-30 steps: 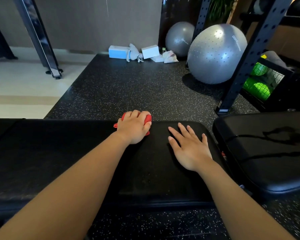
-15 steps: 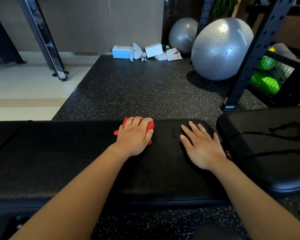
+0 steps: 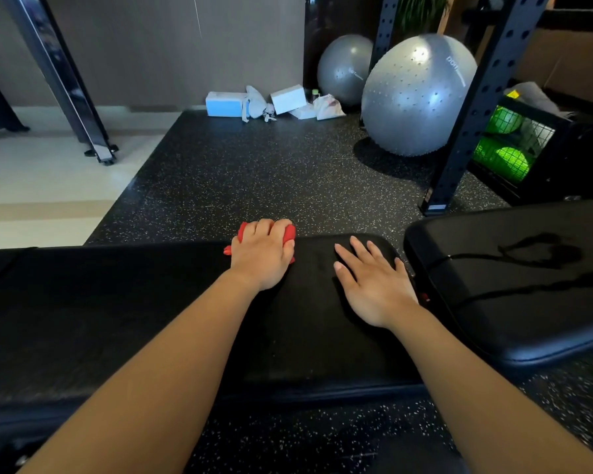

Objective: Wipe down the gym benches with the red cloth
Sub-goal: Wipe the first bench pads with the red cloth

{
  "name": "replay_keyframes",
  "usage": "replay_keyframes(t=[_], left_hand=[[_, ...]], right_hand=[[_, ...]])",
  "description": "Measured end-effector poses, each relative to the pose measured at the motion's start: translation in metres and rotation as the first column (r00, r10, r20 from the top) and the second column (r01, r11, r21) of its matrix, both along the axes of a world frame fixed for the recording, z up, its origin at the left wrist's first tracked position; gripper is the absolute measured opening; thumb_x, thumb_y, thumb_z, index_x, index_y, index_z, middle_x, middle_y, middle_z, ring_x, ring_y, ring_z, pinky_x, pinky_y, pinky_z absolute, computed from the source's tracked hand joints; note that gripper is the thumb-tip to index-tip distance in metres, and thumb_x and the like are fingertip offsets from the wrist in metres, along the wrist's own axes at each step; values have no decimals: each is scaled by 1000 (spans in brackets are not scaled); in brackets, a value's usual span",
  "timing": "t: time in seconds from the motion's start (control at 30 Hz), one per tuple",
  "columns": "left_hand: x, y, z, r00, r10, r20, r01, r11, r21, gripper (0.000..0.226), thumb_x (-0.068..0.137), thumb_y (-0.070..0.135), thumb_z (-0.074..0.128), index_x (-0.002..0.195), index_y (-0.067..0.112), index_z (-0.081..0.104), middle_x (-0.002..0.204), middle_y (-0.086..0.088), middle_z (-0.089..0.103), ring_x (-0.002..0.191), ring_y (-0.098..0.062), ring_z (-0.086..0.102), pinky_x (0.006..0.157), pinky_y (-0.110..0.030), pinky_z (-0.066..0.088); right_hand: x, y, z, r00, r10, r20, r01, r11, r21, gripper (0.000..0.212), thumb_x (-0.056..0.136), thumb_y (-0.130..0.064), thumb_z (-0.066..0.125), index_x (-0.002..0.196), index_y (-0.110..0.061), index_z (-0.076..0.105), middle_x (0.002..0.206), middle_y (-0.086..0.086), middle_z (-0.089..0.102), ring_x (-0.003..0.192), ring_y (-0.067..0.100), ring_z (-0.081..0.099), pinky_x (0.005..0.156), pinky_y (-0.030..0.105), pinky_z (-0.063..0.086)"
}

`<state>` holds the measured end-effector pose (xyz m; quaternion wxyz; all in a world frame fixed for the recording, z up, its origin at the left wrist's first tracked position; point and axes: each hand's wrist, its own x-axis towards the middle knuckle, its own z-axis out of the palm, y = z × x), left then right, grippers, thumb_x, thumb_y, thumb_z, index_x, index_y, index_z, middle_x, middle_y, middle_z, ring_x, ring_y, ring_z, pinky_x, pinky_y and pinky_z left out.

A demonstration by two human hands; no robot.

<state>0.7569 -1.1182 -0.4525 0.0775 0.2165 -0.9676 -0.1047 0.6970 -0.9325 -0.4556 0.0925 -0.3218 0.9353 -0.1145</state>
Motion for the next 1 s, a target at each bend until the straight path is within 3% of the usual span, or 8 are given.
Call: replay_keyframes(t=[0.33,0.63,1.0], left_hand=[[72,43,-7,998,-43,-45,40,997,-61,49,98,43,32,145,33,23,147,3,27,137,-17,21,109,-45,26],[8,26,-4,999,-51,4,51,999,15,47,99,44,31,143,32,24,148,1,26,138,-22,17,111,-48,21],[-6,30,4,997,-51,54,48,998,49,48,100,41,30,145,29,20,149,-2,25,138,-25,17,110,-49,20]], right_hand=[[10,25,4,988,147,45,-147,989,-12,58,98,-54,19,152,-35,8,159,-12,-6,145,9,-12,117,42,-8],[12,24,-2,994,102,-29,-102,995,-9,56,98,-53,16,151,-39,5,158,-16,-8,144,5,-12,119,38,-6],[17,26,1,999,40,-31,-40,999,-15,63,99,-51,17,153,-22,5,160,-9,-5,145,7,-8,118,33,-3]])
